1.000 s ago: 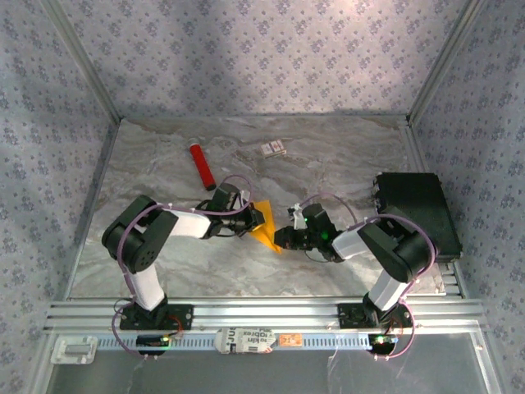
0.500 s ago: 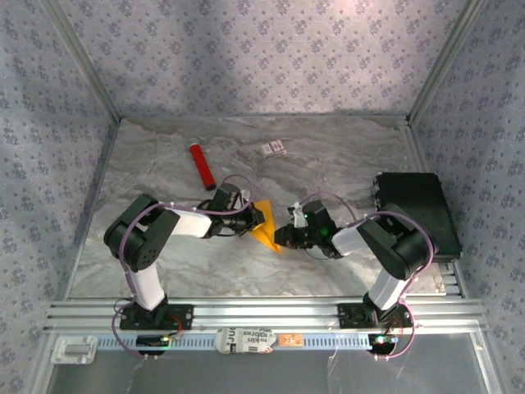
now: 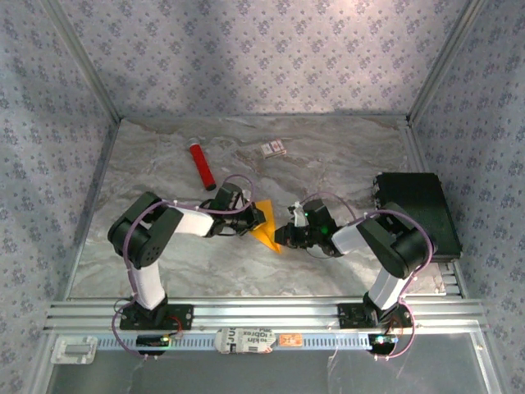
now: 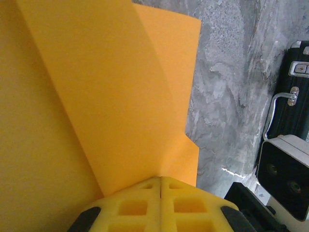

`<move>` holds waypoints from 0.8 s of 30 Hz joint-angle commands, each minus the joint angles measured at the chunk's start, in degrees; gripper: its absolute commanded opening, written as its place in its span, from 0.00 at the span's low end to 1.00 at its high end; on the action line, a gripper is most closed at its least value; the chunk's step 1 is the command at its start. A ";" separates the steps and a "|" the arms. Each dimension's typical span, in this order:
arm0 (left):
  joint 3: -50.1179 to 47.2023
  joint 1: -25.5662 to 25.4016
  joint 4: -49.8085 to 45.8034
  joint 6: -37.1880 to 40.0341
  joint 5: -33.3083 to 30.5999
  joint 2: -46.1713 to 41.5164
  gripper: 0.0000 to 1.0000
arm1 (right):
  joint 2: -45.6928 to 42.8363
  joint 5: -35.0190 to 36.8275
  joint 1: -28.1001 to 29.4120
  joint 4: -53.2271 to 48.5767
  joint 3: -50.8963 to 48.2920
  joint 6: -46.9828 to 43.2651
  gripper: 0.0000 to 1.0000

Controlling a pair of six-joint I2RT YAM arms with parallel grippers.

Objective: Fold a paper plane with a square sheet of paper (pick it up from the middle)
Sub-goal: Fourth fold the wing at the center of the table.

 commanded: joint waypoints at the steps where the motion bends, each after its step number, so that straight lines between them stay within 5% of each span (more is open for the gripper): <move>1: 1.21 -0.14 0.02 0.81 -0.90 1.15 0.06 | 2.32 0.89 -0.07 -6.47 -0.14 0.44 0.06; 13: 1.17 -0.07 0.48 1.50 0.07 0.69 0.10 | 3.81 1.75 -0.07 -5.49 -0.77 1.47 0.05; 24: -6.27 0.57 -3.32 1.80 -8.01 -9.17 0.17 | 3.23 3.01 -0.07 -3.56 -2.25 2.76 0.04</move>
